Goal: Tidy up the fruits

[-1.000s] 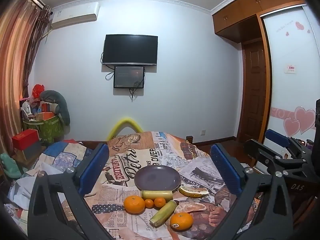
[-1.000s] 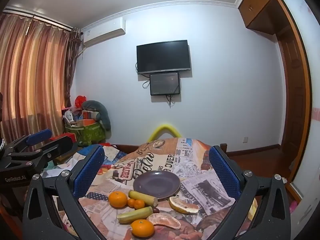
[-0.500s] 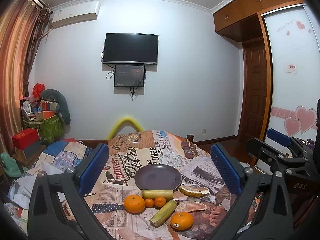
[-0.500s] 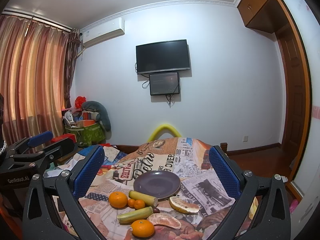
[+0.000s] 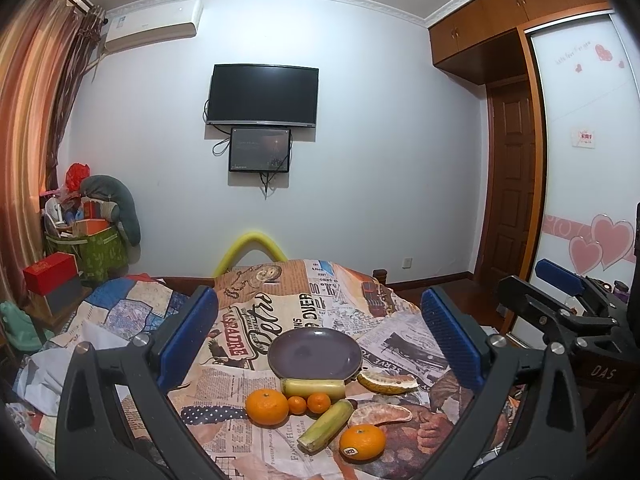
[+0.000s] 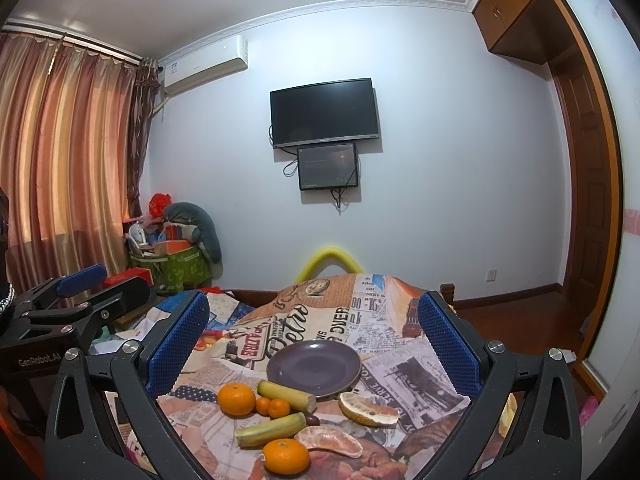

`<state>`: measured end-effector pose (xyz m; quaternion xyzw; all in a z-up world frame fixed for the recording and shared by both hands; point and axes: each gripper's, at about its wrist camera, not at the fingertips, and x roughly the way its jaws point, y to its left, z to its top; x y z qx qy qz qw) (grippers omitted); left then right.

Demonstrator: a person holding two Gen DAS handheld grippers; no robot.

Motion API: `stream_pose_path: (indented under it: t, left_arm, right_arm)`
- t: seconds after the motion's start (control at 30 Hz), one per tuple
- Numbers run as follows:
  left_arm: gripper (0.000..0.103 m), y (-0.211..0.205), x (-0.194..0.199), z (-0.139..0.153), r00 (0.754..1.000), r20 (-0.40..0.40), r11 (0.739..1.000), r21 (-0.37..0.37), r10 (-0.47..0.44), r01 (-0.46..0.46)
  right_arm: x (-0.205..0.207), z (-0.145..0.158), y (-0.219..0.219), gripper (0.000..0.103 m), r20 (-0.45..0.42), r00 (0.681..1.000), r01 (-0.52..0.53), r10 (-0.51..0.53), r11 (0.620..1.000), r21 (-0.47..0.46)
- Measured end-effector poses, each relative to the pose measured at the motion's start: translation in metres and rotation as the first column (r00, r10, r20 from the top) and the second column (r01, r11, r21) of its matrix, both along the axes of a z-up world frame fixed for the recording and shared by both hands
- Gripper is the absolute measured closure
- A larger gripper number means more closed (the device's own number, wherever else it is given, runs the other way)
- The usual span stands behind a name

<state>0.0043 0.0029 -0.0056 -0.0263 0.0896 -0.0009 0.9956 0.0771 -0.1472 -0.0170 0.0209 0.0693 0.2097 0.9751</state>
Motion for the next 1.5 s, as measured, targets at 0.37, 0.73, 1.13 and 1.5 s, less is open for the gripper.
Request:
stream_pose_path:
  t: [0.37,0.73,1.13,1.5]
  left_arm:
    - [0.0,0.0,0.001,-0.001,1.0,-0.002,1.0,0.001,0.001,-0.001]
    - [0.0,0.001,0.001,-0.002,1.0,-0.005,1.0,-0.003,0.003,-0.003]
    - [0.0,0.0,0.001,-0.002,1.0,-0.005,1.0,-0.001,0.004,-0.004]
    - [0.0,0.005,0.011,-0.011,0.999,-0.047,1.0,0.009,0.013,-0.013]
  right_arm:
    - [0.001,-0.001,0.0,0.0,-0.008,1.0,-0.009,0.009,1.0,0.008]
    - [0.002,-0.004,-0.002,0.0,-0.012,1.0,-0.016,0.016,1.0,0.014]
    - [0.002,-0.005,-0.002,0.0,-0.014,1.0,-0.013,0.013,1.0,0.012]
    - [0.014,-0.015,-0.003,0.0,-0.074,0.997,-0.025,0.025,1.0,-0.003]
